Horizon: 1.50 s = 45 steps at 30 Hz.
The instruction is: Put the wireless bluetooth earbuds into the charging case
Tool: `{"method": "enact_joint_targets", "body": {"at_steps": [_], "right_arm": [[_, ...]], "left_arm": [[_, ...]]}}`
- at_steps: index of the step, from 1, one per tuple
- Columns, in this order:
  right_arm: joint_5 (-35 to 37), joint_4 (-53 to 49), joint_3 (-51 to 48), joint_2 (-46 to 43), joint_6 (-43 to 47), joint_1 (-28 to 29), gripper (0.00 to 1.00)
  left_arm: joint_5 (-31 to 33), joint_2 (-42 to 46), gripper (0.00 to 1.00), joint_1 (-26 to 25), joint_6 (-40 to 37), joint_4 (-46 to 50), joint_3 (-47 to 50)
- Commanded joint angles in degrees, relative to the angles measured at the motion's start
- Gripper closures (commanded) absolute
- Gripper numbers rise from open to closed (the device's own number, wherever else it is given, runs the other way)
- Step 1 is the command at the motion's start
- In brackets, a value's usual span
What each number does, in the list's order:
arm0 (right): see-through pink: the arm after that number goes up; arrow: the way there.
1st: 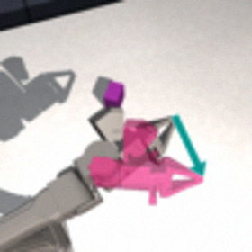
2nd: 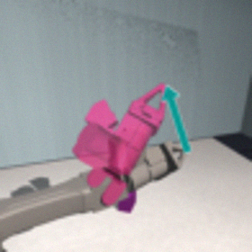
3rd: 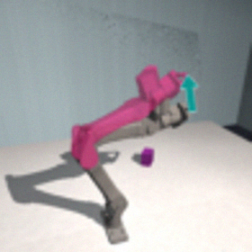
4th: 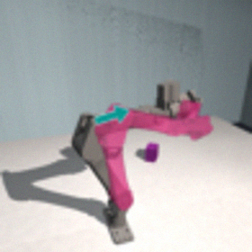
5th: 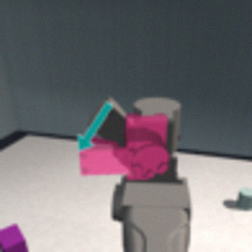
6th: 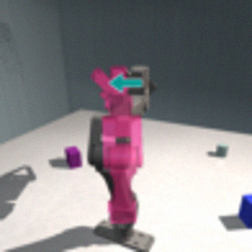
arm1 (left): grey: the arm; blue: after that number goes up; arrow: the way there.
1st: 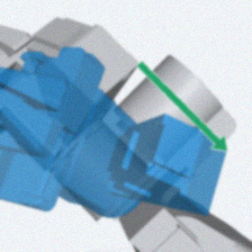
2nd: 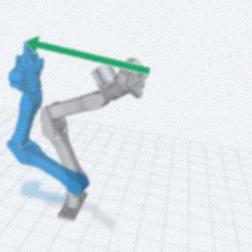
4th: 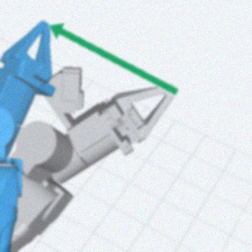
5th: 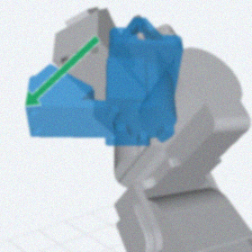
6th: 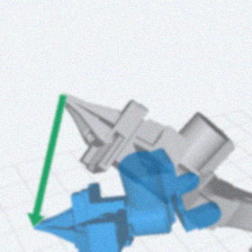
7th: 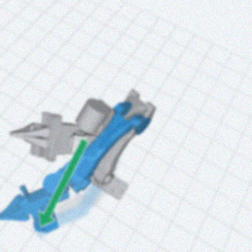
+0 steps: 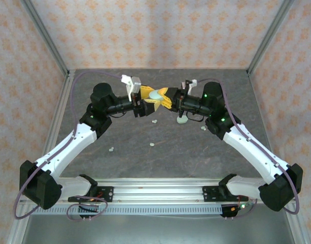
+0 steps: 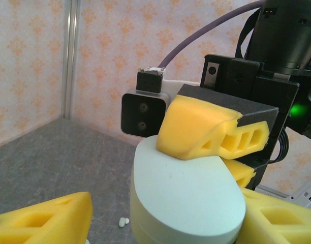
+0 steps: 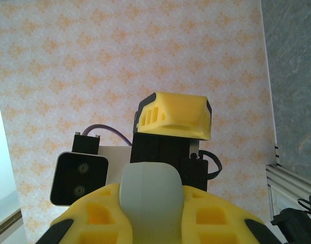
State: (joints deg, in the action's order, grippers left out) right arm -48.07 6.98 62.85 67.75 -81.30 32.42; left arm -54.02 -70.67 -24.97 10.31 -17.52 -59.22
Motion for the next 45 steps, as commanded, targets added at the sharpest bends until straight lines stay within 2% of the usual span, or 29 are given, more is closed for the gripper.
{"method": "enact_joint_targets", "body": {"at_steps": [1,6,9,12,19,22,25,28,30,34,38,41,43,45], "right_arm": [[-2.35,2.99,-0.36,-0.34,-1.87,0.06,0.86],[-2.42,3.25,-0.55,-0.4,-2.2,0.01,0.86],[-2.46,3.48,-0.4,-0.42,-2.42,0.03,0.86],[-2.81,3.48,-0.34,-0.31,-2.37,0.03,0.86],[-3.19,3.35,-1.24,-0.28,-2.29,0.02,0.81],[-3.21,3.15,-1.05,-0.18,-1.94,0.03,0.79],[-3.45,3.07,-0.8,-0.18,-1.76,0.02,0.78],[-3.58,3.04,-0.76,-0.24,-1.58,0.08,0.77],[-3.73,3.04,-0.55,-0.22,-1.4,0.01,0.76],[-4.26,2.82,0.54,-0.22,0.17,0.04,0.64],[-4.82,2.16,2.21,-0.89,4.68,-0.43,0.49],[-5.23,-1.27,3.98,-3.04,11.08,-1.82,0.43],[-4.87,-6.51,6.38,-4.85,19.13,-2.44,0.41],[-1.83,-19.03,10.8,-6.4,32.58,-2.38,0.41]], "left_arm": [[-0.47,-0.14,0.31,0.27,0.66,-2.87,-1.52],[-0.45,-0.07,0.3,0.32,0.47,-2.77,-1.42],[-0.97,-0.17,0.33,0.27,0.07,-2.17,-1.78],[-1.68,-0.44,0.42,0.27,0.28,-2.37,-2.2],[-1.09,-0.27,0.7,0.21,0.49,-2.41,-2.23],[3.91,0.89,0.74,-0.78,-0.36,0.33,-1.98],[5.86,2.72,0.74,-2.39,-2.47,1.9,-1.37],[8.81,4.59,0.78,-3.9,-4.18,3.21,-0.42],[8.47,5.34,0.84,-4.11,-5.8,4.8,-0.34],[7.01,5.53,0.95,-4.12,-8.08,8.96,-1.44],[4.59,5.03,1.0,-4.19,-8.14,11.45,-3.04],[3.1,5.48,1.0,-4.11,-7.42,12.01,-3.7],[2.38,6.18,1.0,-4.03,-7.31,12.99,-4.01],[1.44,6.94,1.0,-4.04,-7.27,14.45,-4.16]]}}
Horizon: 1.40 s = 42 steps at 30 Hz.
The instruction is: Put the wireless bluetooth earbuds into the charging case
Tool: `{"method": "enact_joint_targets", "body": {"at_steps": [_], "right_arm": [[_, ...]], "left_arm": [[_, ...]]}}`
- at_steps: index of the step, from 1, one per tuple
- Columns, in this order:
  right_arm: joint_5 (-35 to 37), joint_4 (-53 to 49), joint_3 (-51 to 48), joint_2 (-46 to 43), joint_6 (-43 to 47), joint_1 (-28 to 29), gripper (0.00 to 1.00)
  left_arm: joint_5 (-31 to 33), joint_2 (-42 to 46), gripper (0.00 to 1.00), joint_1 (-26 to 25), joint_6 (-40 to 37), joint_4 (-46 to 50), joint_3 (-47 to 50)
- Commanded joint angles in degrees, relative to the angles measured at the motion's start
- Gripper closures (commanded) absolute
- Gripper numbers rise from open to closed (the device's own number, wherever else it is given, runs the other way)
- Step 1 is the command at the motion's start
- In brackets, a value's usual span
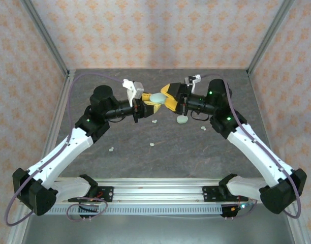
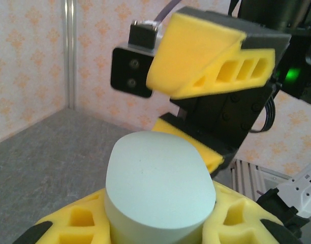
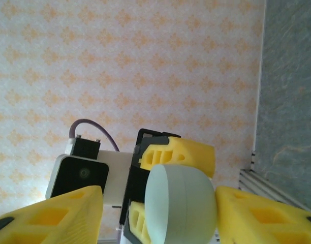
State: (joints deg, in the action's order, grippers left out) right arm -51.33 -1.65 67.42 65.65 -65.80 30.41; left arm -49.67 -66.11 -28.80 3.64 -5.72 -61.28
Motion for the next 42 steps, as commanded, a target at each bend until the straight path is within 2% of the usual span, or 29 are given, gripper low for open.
{"method": "enact_joint_targets", "body": {"at_steps": [1,3,7,13,22,31,36,42], "right_arm": [[3.56,-16.81,8.51,-4.85,24.2,-0.36,0.43],[5.64,-23.28,10.69,-5.87,34.92,-0.09,0.45],[4.02,-23.93,9.88,-8.4,47.96,1.5,0.44],[1.7,-22.31,8.64,-10.02,58.9,4.87,0.39],[-1.86,-21.83,11.3,-5.97,64.64,6.24,0.31],[-5.09,-19.41,12.79,-2.23,65.54,6.55,0.29],[-6.51,-18.88,13.67,-0.06,65.81,6.7,0.33],[-5.88,-18.55,14.34,1.56,64.66,6.76,0.5]], "left_arm": [[-3.43,2.88,1.0,-0.15,-0.49,3.44,-2.26],[-4.49,3.9,1.0,-0.19,-0.2,4.44,-2.19],[-6.59,5.53,1.0,-0.19,0.06,7.89,-3.0],[-8.94,7.29,1.0,-0.12,1.48,10.59,-4.44],[-11.46,7.66,1.0,-0.22,2.56,11.11,-6.17],[-11.74,7.31,1.0,-0.28,1.72,12.61,-6.93],[-12.7,6.31,1.0,-0.24,0.99,13.34,-7.96],[-13.96,5.37,1.0,-0.22,-0.03,14.59,-8.7]]}}
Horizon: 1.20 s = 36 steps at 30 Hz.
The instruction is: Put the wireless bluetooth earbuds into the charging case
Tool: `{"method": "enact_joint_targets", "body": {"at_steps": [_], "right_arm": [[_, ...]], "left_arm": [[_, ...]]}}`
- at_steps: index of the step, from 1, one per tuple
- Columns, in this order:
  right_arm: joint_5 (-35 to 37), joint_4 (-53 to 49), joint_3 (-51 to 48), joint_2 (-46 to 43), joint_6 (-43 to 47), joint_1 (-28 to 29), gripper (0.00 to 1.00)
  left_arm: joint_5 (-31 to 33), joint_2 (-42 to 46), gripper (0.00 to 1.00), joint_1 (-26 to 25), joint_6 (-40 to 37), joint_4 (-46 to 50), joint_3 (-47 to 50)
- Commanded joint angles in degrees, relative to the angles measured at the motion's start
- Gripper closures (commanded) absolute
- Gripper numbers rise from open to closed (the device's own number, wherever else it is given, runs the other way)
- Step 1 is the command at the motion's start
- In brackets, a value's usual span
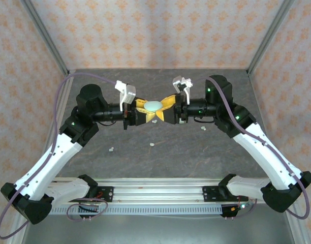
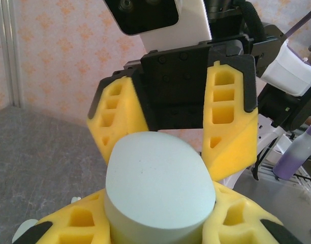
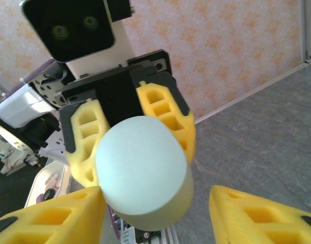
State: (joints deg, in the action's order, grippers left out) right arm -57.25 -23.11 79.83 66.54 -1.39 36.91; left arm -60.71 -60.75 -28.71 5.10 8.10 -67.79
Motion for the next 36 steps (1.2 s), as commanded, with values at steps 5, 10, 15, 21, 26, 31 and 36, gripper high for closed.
{"method": "enact_joint_targets", "body": {"at_steps": [5,10,15,21,26,31,36], "right_arm": [[4.01,3.24,1.34,0.72,-2.08,0.22,0.54],[9.15,5.93,0.43,0.1,-5.26,0.08,0.51],[12.72,7.79,-0.7,-0.36,-8.15,-0.47,0.49],[14.67,9.35,-1.94,-0.95,-10.76,-0.56,0.49],[14.89,10.15,-2.69,-1.24,-11.49,-0.69,0.49],[15.11,10.15,-2.92,-1.24,-12.54,-0.64,0.49],[12.4,11.57,-3.44,-1.62,-12.01,-0.69,0.45]], "left_arm": [[-4.06,-0.5,1.0,-0.3,-2.25,2.33,-2.7],[-3.77,0.06,1.0,-0.33,-2.74,2.62,-1.96],[-3.63,0.63,1.0,-0.41,-2.55,2.0,-1.05],[-3.68,0.9,1.0,-0.5,-2.36,1.96,-1.02],[-3.72,1.12,1.0,-0.73,-2.27,1.89,-1.09],[-3.86,1.27,1.0,-1.02,-2.14,1.89,-1.18],[-3.57,1.34,1.0,-1.18,-2.2,2.36,-1.21]]}}
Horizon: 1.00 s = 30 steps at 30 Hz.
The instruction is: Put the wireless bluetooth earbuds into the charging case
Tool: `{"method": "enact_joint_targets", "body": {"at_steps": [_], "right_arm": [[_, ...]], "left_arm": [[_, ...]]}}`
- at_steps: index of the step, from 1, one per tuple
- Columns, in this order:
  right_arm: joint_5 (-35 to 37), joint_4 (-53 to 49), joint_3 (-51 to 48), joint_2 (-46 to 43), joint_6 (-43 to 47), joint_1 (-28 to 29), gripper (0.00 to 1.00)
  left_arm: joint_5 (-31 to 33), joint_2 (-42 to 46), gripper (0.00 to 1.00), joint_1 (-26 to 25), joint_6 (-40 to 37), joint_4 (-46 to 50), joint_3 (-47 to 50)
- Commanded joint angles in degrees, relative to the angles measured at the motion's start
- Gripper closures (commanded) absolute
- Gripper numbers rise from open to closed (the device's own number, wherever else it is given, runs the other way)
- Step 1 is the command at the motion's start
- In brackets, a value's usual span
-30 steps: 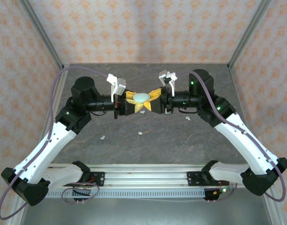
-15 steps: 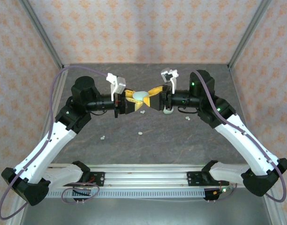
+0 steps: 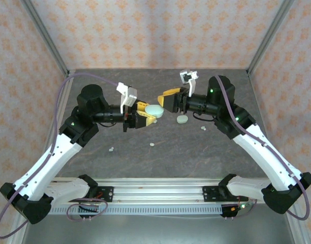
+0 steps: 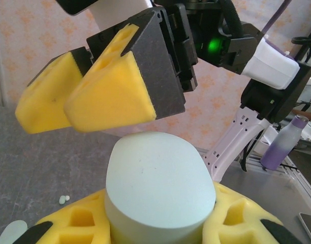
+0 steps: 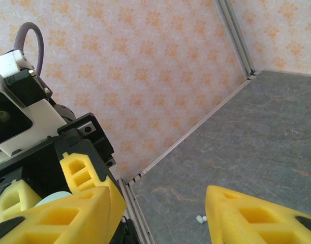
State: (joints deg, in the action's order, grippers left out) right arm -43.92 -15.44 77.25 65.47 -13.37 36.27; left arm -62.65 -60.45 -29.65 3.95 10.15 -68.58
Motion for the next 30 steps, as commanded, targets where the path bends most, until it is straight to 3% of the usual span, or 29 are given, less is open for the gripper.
{"method": "enact_joint_targets", "body": {"at_steps": [1,6,16,22,30], "right_arm": [[-2.51,5.04,-1.45,-0.94,0.33,-0.01,0.43],[-9.75,11.81,-5.84,-4.91,0.92,0.06,0.31],[-15.74,8.05,-5.01,-4.88,4.8,1.32,0.28],[-13.8,2.35,-3.57,-3.88,10.66,1.61,0.27],[-13.91,-2.02,-0.84,-1.72,14.92,1.7,0.35]], "left_arm": [[-1.53,1.03,1.0,-0.31,-1.15,0.55,-0.52],[-1.33,0.77,1.0,-0.24,-1.67,1.8,-0.95],[-1.06,0.32,1.0,-0.3,-1.16,1.93,-1.64],[-1.47,-0.2,1.0,-0.32,-0.34,1.1,-2.04],[-2.45,-1.78,1.0,-0.26,-0.25,1.37,-3.34]]}}
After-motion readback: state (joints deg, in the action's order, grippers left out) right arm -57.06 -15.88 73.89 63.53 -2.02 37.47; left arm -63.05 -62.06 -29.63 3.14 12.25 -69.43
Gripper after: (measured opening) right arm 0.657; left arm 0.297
